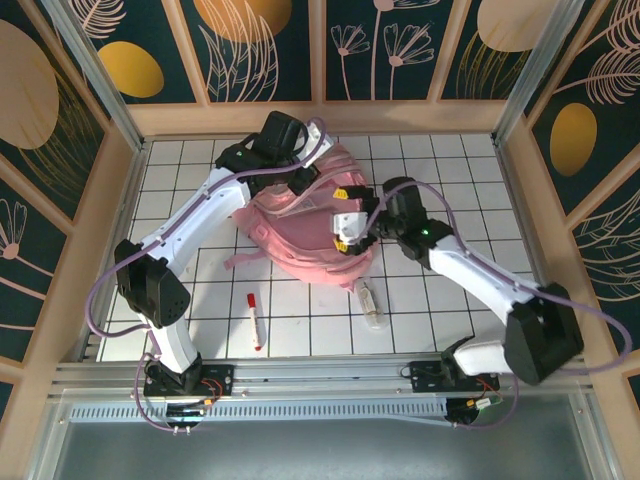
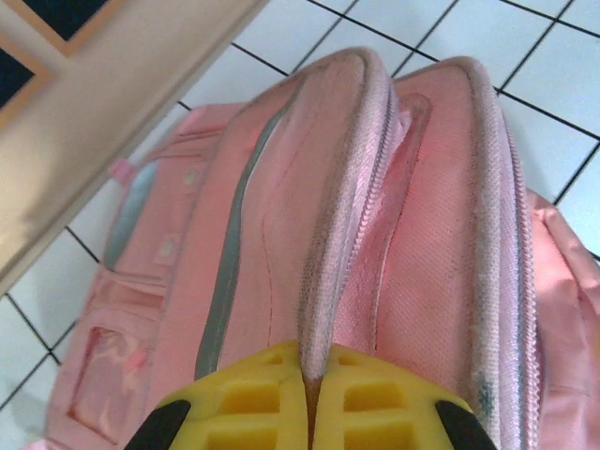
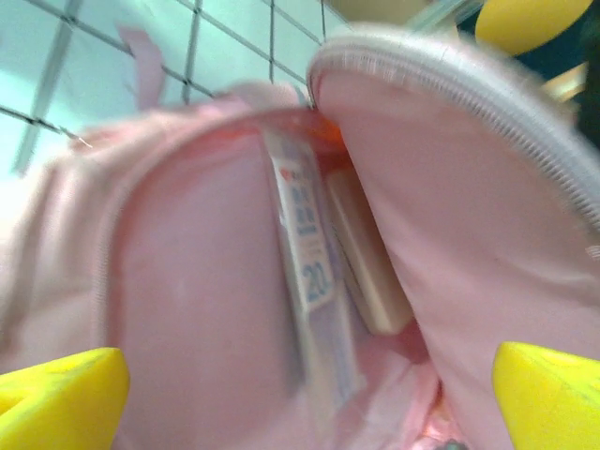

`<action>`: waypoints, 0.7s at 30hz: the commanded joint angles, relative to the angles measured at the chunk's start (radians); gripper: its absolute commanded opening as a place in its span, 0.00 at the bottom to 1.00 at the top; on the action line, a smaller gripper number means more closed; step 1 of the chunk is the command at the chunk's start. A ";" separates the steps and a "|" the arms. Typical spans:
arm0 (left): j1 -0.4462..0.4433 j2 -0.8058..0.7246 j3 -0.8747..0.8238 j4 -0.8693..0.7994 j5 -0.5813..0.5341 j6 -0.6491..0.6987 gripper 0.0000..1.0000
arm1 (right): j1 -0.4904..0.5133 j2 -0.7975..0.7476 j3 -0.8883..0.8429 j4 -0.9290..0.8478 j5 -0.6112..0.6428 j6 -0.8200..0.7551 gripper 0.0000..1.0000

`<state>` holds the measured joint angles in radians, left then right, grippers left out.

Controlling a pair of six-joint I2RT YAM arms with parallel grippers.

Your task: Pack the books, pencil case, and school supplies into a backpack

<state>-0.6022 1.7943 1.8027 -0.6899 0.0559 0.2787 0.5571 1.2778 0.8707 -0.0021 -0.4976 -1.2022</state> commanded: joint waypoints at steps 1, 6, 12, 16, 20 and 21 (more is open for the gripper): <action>-0.006 -0.047 -0.045 0.113 0.102 -0.037 0.00 | -0.004 -0.162 -0.118 0.021 -0.139 0.281 0.99; 0.019 -0.156 -0.151 0.173 0.202 -0.097 0.00 | -0.003 -0.376 -0.259 0.366 0.272 1.019 0.99; 0.135 -0.308 -0.330 0.213 0.287 -0.261 0.38 | -0.082 -0.308 -0.005 -0.046 0.346 1.502 0.95; 0.302 -0.432 -0.523 0.270 0.311 -0.398 0.60 | -0.070 -0.136 0.197 -0.228 0.187 1.482 0.86; 0.410 -0.504 -0.668 0.299 0.251 -0.464 0.60 | -0.005 0.020 0.390 -0.387 0.216 1.389 0.80; 0.430 -0.504 -0.697 0.307 0.251 -0.485 0.60 | 0.035 0.063 0.426 -0.412 0.236 1.358 0.78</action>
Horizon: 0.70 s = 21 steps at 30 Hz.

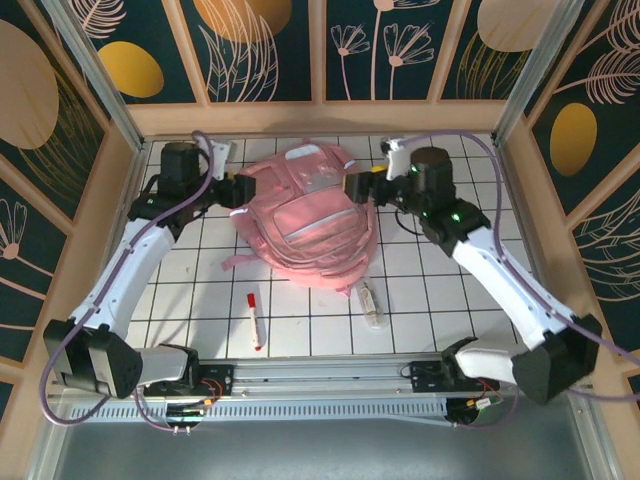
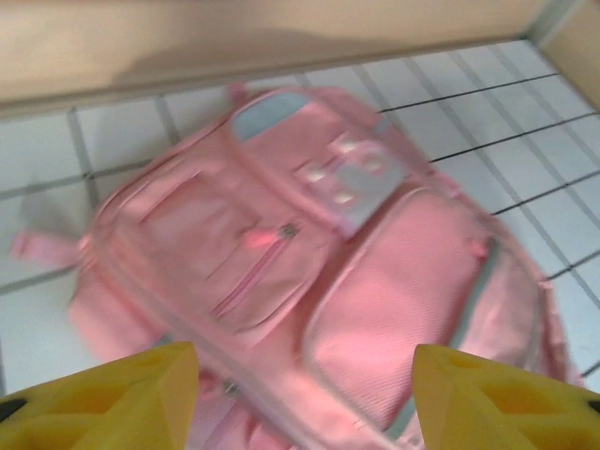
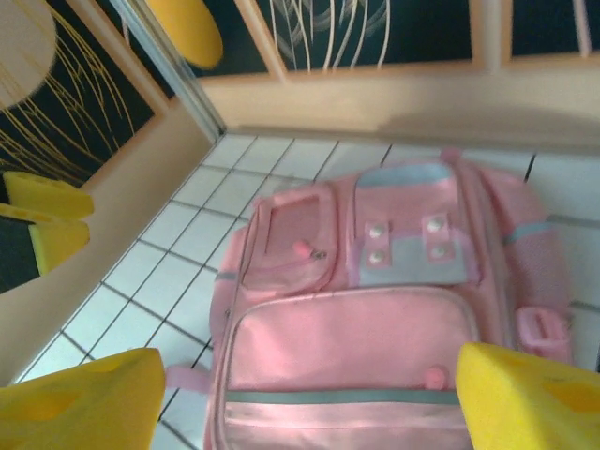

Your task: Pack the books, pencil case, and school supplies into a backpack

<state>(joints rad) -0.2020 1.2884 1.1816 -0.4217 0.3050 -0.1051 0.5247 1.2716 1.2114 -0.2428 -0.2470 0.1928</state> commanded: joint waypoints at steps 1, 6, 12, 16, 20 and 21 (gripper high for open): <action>0.049 0.007 -0.112 0.053 0.006 -0.128 0.59 | 0.109 0.117 0.129 -0.196 0.016 -0.070 0.74; 0.093 0.033 -0.302 0.243 -0.003 -0.168 0.54 | 0.225 0.390 0.359 -0.312 0.164 -0.032 0.59; 0.096 0.038 -0.485 0.499 0.200 0.160 0.51 | 0.372 0.626 0.548 -0.395 0.369 0.084 0.57; 0.095 -0.008 -0.529 0.476 0.310 0.571 0.57 | 0.427 0.734 0.623 -0.516 0.461 0.224 0.58; 0.096 0.055 -0.543 0.445 0.239 0.898 0.56 | 0.454 0.792 0.638 -0.555 0.484 0.269 0.61; 0.096 0.078 -0.546 0.461 0.222 0.934 0.56 | 0.457 0.815 0.665 -0.584 0.514 0.284 0.62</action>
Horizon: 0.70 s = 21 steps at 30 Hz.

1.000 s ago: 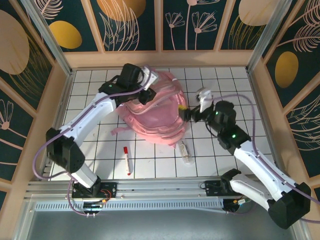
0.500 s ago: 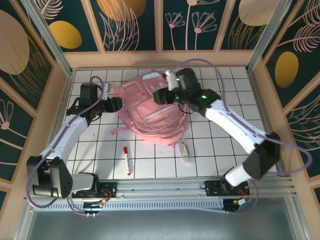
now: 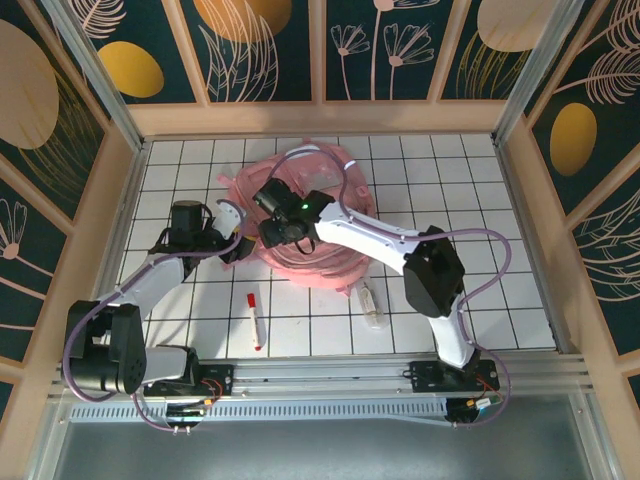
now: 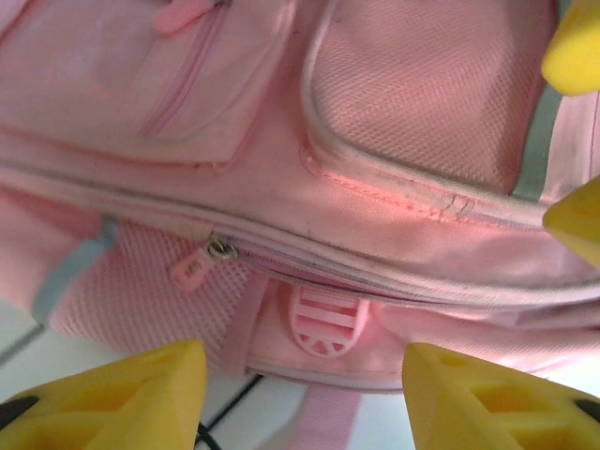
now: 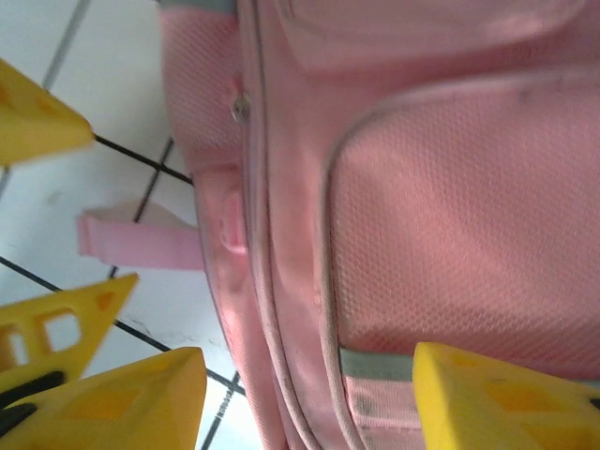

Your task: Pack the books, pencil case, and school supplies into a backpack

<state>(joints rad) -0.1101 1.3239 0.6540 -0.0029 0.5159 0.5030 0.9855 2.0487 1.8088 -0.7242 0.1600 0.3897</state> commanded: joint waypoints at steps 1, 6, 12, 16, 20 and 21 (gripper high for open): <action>0.004 0.067 -0.010 0.061 -0.007 0.347 0.56 | -0.002 0.058 0.098 -0.132 0.128 0.099 0.62; 0.016 0.180 -0.001 0.233 0.000 0.380 0.55 | -0.062 0.052 0.107 -0.182 -0.023 0.117 0.62; 0.024 0.319 0.153 0.087 0.011 0.463 0.53 | -0.235 -0.162 -0.173 -0.096 -0.269 0.080 0.62; 0.026 0.357 0.188 0.081 -0.028 0.474 0.50 | -0.346 -0.278 -0.298 -0.059 -0.366 0.067 0.62; 0.025 0.419 0.265 -0.073 -0.028 0.557 0.45 | -0.426 -0.329 -0.337 -0.049 -0.429 0.053 0.62; 0.025 0.430 0.279 -0.100 -0.028 0.573 0.43 | -0.432 -0.339 -0.340 -0.045 -0.447 0.049 0.62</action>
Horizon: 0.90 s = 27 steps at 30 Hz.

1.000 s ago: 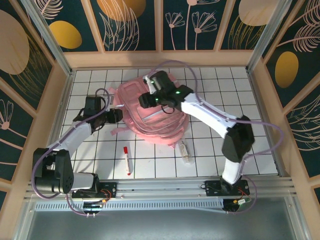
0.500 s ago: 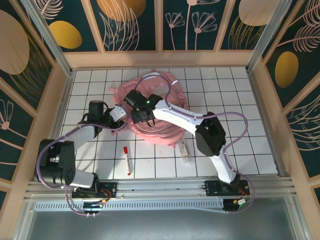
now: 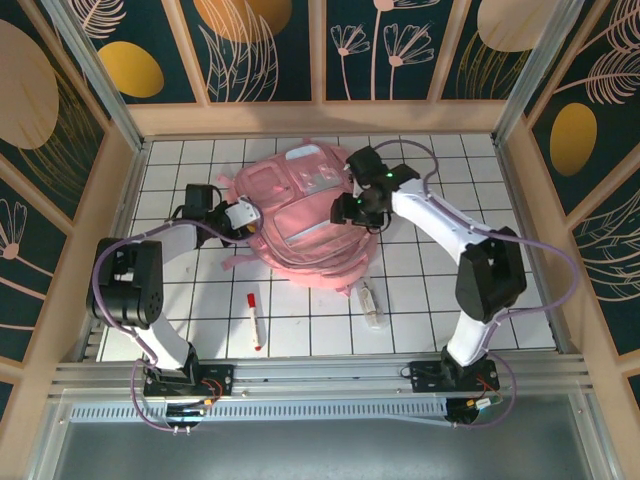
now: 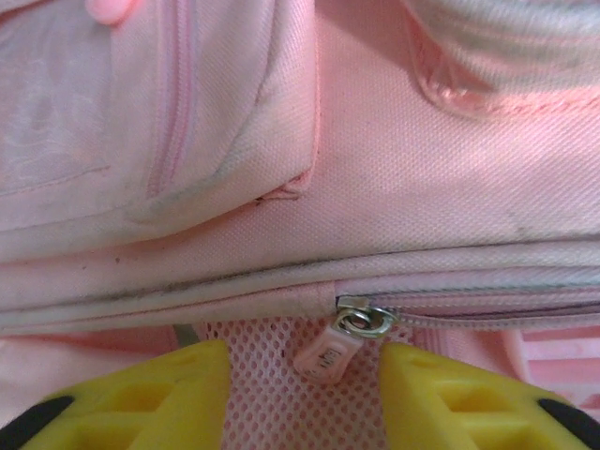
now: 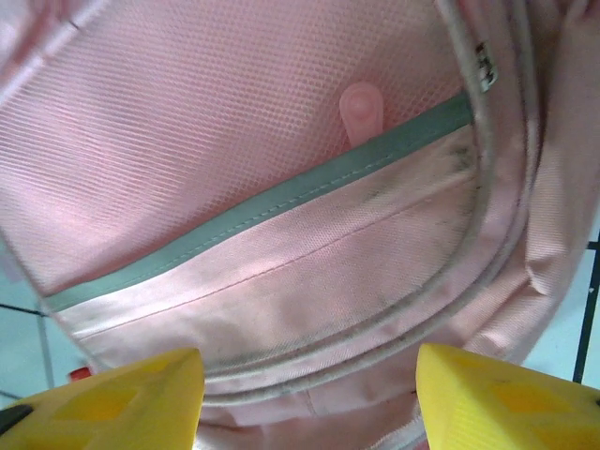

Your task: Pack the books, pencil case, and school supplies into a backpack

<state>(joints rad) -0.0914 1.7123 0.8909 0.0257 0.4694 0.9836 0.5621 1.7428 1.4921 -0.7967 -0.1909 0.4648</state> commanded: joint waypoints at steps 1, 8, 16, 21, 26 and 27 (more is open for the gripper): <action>0.006 0.050 0.059 -0.157 0.025 0.107 0.43 | -0.038 -0.040 -0.025 0.031 -0.116 -0.031 0.61; 0.008 0.165 0.255 -0.435 0.067 0.213 0.39 | -0.130 -0.044 0.022 0.000 -0.224 -0.063 0.61; 0.025 0.324 0.508 -0.754 0.125 0.281 0.38 | -0.179 -0.029 0.080 -0.127 -0.241 -0.143 0.61; 0.035 0.344 0.543 -0.812 0.146 0.310 0.33 | -0.200 -0.034 0.057 -0.140 -0.259 -0.172 0.60; 0.036 0.336 0.545 -0.821 0.178 0.325 0.22 | -0.200 -0.013 0.040 -0.139 -0.283 -0.179 0.60; 0.038 0.331 0.538 -0.815 0.188 0.327 0.21 | -0.200 -0.010 0.037 -0.136 -0.283 -0.179 0.60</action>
<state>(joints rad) -0.0631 2.0377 1.4220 -0.7250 0.5777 1.2575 0.3634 1.7195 1.5417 -0.8989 -0.4435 0.3119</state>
